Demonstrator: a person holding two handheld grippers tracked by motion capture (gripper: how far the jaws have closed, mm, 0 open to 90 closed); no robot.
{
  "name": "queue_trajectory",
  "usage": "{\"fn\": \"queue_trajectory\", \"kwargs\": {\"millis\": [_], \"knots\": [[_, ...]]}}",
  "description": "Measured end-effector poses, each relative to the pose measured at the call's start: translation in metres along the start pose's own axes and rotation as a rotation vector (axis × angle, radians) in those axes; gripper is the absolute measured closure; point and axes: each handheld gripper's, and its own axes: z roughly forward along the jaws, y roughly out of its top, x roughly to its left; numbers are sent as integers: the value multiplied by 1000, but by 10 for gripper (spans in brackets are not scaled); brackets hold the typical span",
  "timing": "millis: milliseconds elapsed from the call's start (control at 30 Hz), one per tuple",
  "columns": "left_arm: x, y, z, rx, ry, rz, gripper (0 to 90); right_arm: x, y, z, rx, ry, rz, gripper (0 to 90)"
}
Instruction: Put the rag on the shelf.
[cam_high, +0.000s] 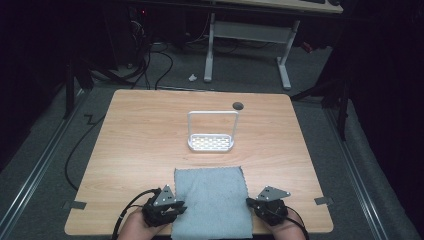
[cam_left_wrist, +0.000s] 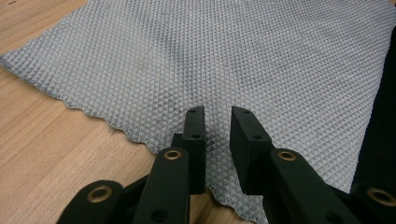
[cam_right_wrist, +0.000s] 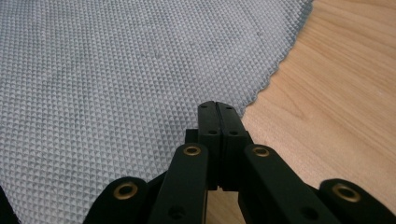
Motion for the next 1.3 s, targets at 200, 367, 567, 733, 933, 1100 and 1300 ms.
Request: {"fn": "queue_trajectory", "kwargs": {"millis": [200,367,567,733,933,1100,1300], "knots": [[12,-6,-11,-53,67,-43,712,-2,8,-2,-101,11,20,888],[37,-10,-22,-130,135,-168,666,-4,8,2,-108,9,19,852],[53,1,-11,-121,224,-241,642,-9,6,12,-50,0,15,848],[66,15,6,-135,251,-278,618,-7,3,7,-36,5,1,856],[81,22,20,-132,245,-339,645,-9,5,3,-84,-8,20,814],[85,26,25,-141,217,-352,713,-8,4,6,-73,-7,13,802],[77,30,31,-130,240,-323,835,-9,5,8,-95,-21,23,747]]}}
